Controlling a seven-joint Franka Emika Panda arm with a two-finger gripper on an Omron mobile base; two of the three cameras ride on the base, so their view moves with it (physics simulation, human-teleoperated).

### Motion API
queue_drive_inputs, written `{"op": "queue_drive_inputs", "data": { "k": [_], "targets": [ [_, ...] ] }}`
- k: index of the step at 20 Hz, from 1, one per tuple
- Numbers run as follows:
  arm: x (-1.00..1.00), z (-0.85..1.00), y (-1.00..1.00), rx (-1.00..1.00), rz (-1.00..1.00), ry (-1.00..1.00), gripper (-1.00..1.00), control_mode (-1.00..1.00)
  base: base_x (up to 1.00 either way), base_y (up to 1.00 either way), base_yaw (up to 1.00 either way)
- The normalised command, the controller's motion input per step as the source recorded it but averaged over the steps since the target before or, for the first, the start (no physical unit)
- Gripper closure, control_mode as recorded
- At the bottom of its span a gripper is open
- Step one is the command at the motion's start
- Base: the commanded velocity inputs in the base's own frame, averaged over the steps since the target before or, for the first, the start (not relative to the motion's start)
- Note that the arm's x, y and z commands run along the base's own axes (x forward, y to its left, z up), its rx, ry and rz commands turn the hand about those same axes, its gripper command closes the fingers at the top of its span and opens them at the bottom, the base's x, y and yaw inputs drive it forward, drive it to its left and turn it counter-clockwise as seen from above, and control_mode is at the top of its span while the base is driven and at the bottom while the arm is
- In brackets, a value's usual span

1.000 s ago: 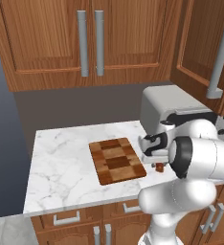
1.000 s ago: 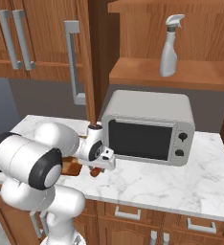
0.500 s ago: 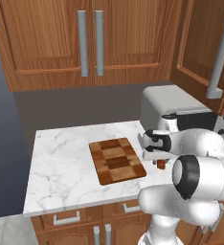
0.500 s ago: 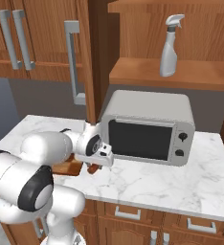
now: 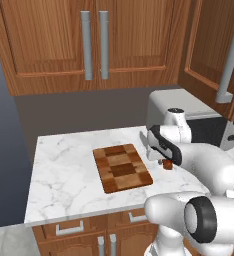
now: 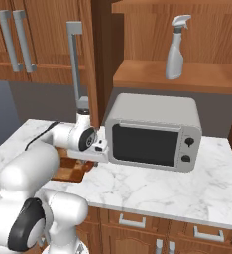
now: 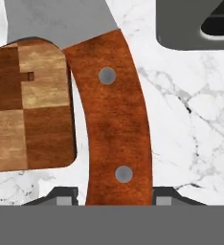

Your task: Move the cutting board and knife to the sink. Then move spray from the cabinet to the counter.

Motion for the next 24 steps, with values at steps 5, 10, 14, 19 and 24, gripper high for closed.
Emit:
{"op": "queue_drive_inputs", "data": {
  "k": [5, 10, 14, 19, 24],
  "targets": [
    [-0.49, 0.38, 0.35, 0.0, 0.06, 0.0, 1.0, -1.0, 0.0, 0.0, 0.0],
    [-0.6, 0.25, 0.27, 0.0, 0.06, 0.0, 1.0, -1.0, 0.0, 0.0, 0.0],
    [-0.63, 0.34, 0.21, 0.0, 0.06, 0.0, 1.0, -1.0, 0.0, 0.0, 0.0],
    [-0.38, 0.53, 0.03, 0.0, 0.05, -0.06, 1.0, -1.0, 0.0, 0.0, 0.0],
    [-0.23, 0.55, -0.05, 0.0, 0.06, -0.07, 1.0, -1.0, 0.0, 0.0, 0.0]
  ]
}}
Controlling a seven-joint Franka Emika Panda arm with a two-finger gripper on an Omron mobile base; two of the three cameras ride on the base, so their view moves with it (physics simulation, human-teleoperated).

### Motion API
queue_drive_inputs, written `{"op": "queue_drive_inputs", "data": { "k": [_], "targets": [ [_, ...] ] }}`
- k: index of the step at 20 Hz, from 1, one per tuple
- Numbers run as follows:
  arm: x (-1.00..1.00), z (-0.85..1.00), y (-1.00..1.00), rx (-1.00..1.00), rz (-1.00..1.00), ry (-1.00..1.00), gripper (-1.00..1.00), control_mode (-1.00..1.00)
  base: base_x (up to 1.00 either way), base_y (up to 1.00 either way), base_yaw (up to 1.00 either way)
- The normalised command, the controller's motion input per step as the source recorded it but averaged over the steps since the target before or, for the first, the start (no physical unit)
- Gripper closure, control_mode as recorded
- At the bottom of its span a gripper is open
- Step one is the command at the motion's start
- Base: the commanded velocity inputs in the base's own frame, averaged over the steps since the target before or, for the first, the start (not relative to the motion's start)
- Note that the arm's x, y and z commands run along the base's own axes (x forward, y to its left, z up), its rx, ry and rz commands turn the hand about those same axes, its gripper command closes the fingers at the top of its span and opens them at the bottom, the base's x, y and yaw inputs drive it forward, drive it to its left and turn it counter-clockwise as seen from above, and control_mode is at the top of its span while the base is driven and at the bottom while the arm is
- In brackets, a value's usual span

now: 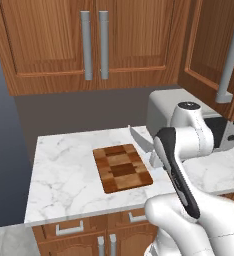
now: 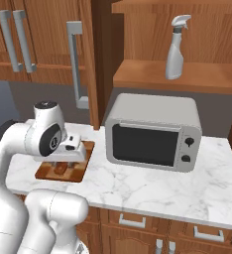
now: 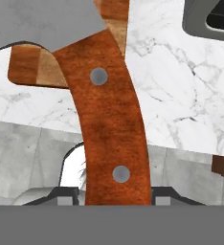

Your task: Move the cutting board and knife to the sink. Then move spray from the cabinet to the counter.

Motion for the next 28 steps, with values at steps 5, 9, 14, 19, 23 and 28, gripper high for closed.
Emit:
{"op": "queue_drive_inputs", "data": {
  "k": [5, 9, 14, 19, 23, 28],
  "targets": [
    [-0.21, 0.52, 0.0, 0.0, 0.04, -0.11, 1.0, -1.0, 0.0, 0.0, 0.0],
    [-0.12, 0.35, 0.0, 0.0, 0.03, -0.09, 1.0, -1.0, 0.0, 0.0, 0.0],
    [-0.03, 0.02, 0.0, 0.0, 0.04, -0.01, 1.0, -1.0, 0.0, 0.0, 0.0],
    [-0.07, 0.03, 0.0, 0.0, 0.03, -0.01, 1.0, -1.0, 0.0, 0.0, 0.0],
    [-0.14, 0.02, 0.0, 0.0, 0.04, -0.03, 1.0, -1.0, 0.0, 0.0, 0.0],
    [-0.03, 0.0, 0.0, 0.0, 0.0, -0.01, 1.0, -1.0, 0.0, 0.0, 0.0]
  ]
}}
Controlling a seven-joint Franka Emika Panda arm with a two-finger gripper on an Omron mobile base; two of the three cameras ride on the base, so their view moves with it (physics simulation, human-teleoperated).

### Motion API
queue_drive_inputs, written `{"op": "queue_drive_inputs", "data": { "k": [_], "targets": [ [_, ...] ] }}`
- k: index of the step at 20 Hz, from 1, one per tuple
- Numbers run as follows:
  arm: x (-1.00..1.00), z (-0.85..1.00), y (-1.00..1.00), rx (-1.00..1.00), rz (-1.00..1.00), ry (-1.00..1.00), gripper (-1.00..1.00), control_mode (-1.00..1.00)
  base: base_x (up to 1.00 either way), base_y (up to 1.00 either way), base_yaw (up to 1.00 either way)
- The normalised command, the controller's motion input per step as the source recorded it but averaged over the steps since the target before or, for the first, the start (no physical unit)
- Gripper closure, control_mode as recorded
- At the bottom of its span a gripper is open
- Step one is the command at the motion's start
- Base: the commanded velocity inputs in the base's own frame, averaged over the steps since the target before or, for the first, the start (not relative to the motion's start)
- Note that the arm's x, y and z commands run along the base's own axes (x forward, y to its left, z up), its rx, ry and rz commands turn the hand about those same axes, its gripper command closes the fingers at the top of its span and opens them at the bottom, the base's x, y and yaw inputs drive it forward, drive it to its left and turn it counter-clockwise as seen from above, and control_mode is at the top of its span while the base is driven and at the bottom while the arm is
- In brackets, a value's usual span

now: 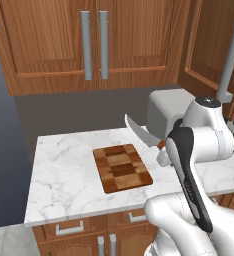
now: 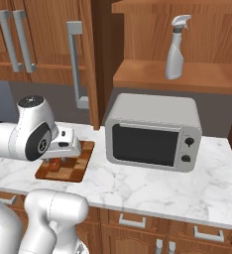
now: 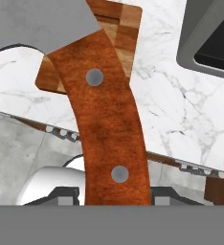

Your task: Move the cutting board and knife to the sink. Then move spray from the cabinet to the counter.

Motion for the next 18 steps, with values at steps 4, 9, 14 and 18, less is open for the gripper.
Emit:
{"op": "queue_drive_inputs", "data": {
  "k": [4, 9, 14, 18],
  "targets": [
    [0.0, 0.0, 0.0, 0.0, 0.0, 0.0, 1.0, -1.0, 0.0, 0.0, 0.0],
    [0.0, 0.0, 0.0, 0.0, 0.0, 0.0, 1.0, 1.0, -0.12, -0.01, 0.0],
    [0.0, 0.0, 0.0, 0.0, 0.0, 0.0, 1.0, 1.0, -0.47, -0.03, 0.0],
    [0.0, 0.0, 0.0, 0.0, 0.0, 0.0, 1.0, 1.0, -0.57, 0.0, 0.0]
  ]
}}
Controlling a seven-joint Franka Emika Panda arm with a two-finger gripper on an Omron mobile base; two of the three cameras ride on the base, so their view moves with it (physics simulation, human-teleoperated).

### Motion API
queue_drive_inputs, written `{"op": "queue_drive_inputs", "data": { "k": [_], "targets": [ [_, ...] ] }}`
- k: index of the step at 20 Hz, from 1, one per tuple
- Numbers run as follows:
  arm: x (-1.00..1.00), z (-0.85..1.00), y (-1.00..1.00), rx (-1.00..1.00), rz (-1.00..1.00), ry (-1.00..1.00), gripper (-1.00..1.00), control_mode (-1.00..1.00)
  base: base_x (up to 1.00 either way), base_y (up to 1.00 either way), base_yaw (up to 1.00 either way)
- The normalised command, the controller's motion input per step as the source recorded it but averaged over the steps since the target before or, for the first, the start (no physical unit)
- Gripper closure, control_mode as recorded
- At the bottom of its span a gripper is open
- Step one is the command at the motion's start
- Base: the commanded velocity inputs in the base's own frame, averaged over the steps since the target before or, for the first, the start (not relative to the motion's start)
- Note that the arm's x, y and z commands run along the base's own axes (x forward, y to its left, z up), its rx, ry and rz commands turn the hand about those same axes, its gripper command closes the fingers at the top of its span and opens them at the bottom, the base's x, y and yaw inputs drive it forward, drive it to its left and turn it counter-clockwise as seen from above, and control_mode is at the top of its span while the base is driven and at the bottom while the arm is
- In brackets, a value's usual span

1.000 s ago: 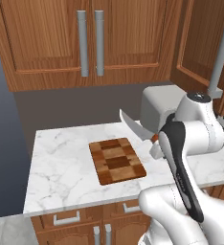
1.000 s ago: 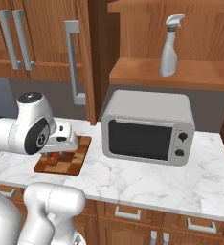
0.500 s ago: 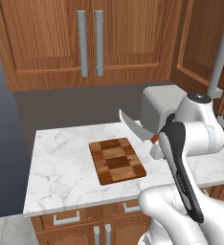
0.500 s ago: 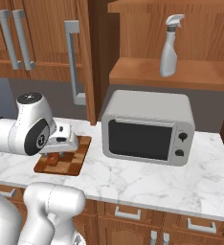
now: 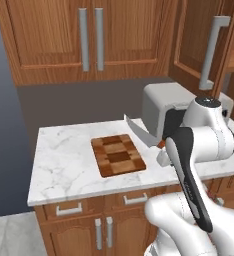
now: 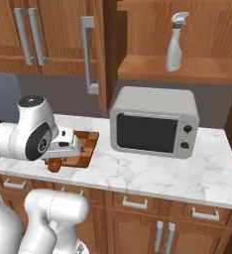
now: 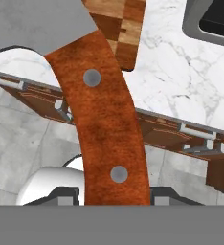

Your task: Move the cutting board and knife to the sink. Then move spray from the cabinet to the counter.

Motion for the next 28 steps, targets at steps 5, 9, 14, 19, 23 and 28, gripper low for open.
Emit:
{"op": "queue_drive_inputs", "data": {
  "k": [5, 9, 14, 19, 23, 28],
  "targets": [
    [0.0, 0.0, 0.0, 0.0, 0.0, 0.0, 1.0, 1.0, -0.5, 0.0, 0.06],
    [0.0, 0.0, 0.0, 0.0, 0.0, 0.0, 1.0, 1.0, -0.56, 0.0, 0.09],
    [0.0, 0.0, 0.0, 0.0, 0.0, 0.0, 1.0, 1.0, -0.63, 0.0, 0.07],
    [0.0, 0.0, 0.0, 0.0, 0.0, 0.0, 1.0, 1.0, -0.65, 0.0, 0.06],
    [0.0, 0.0, 0.0, 0.0, 0.0, 0.0, 1.0, 1.0, -0.61, -0.04, 0.02],
    [0.0, 0.0, 0.0, 0.0, 0.0, 0.0, 1.0, 1.0, -0.61, -0.17, 0.0]
  ]
}}
